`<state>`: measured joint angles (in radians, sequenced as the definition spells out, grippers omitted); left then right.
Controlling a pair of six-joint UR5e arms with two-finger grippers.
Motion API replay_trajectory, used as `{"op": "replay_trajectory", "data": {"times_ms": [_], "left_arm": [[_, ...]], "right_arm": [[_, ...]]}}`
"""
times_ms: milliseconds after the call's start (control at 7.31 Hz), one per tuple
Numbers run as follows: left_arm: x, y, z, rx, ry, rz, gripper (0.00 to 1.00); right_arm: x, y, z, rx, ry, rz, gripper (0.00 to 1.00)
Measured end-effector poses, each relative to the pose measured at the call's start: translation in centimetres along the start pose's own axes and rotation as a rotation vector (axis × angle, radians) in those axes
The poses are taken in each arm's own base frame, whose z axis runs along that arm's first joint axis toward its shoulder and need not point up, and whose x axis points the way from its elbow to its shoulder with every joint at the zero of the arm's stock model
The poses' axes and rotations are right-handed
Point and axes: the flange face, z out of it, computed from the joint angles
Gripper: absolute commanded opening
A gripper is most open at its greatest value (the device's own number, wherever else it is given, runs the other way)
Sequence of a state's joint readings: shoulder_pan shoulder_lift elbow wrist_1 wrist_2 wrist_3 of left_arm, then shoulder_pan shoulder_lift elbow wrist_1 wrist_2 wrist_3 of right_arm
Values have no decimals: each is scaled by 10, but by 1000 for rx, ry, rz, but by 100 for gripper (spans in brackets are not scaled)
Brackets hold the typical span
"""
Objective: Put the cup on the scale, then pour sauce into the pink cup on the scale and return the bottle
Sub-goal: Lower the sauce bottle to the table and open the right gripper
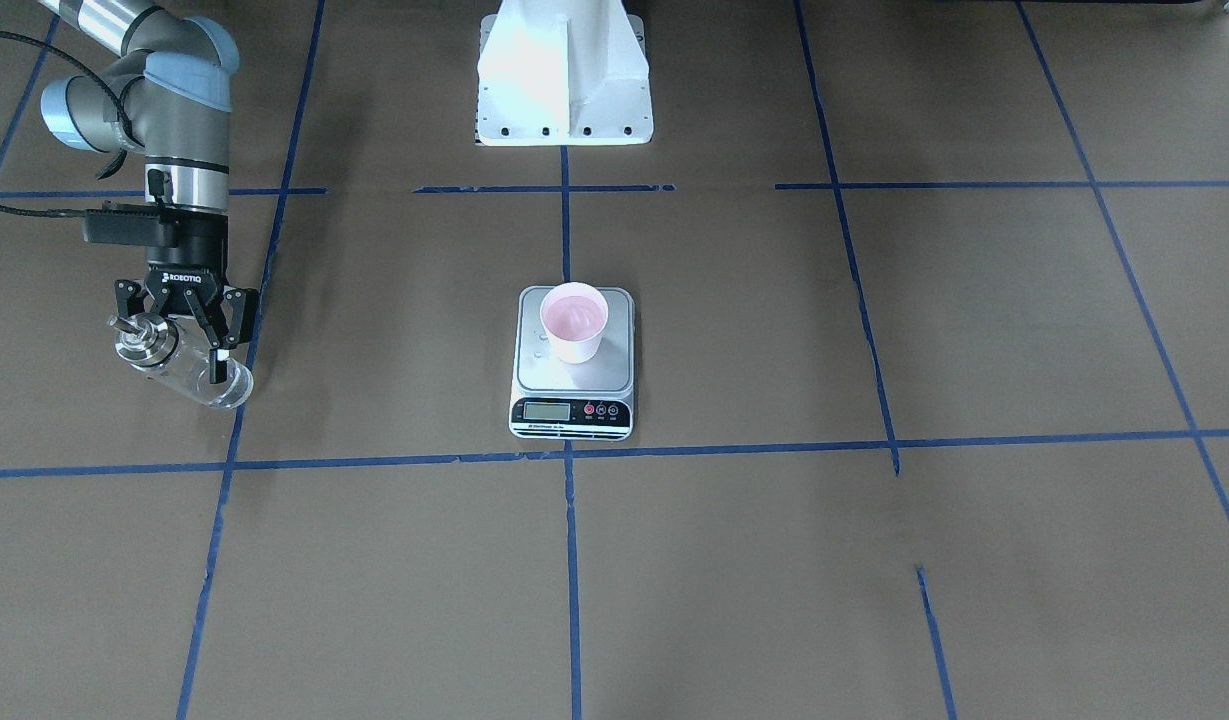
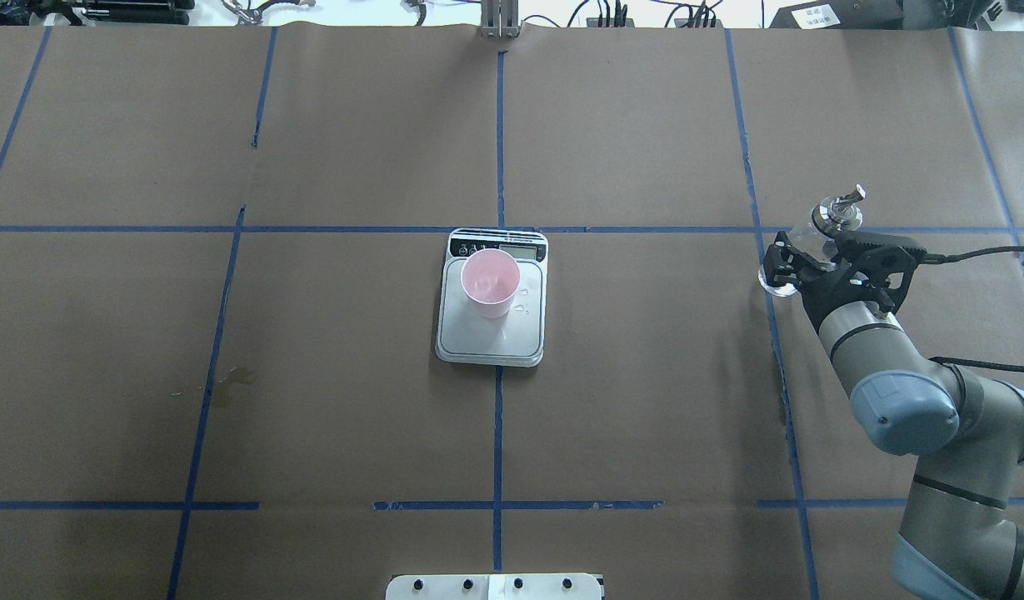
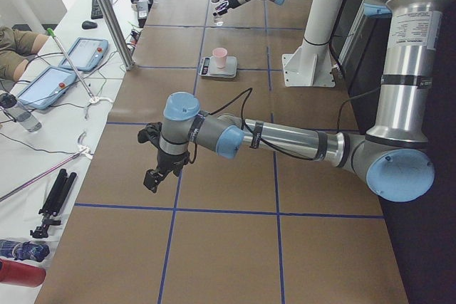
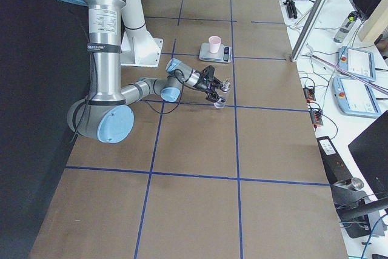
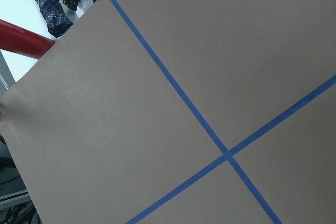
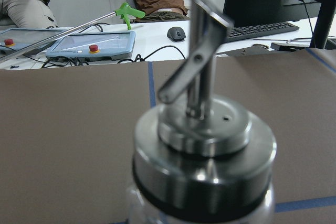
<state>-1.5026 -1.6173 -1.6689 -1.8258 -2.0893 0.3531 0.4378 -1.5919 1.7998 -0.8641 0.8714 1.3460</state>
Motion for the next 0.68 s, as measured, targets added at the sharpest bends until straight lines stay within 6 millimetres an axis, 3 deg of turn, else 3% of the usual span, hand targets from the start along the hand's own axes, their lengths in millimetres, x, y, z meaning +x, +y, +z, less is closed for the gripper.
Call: {"op": "replay_trajectory", "data": {"times_ms": [684], "left_arm": [[1, 6, 1, -4, 2, -2, 100]], "right_arm": [[-4, 6, 1, -13, 26, -30, 0]]}}
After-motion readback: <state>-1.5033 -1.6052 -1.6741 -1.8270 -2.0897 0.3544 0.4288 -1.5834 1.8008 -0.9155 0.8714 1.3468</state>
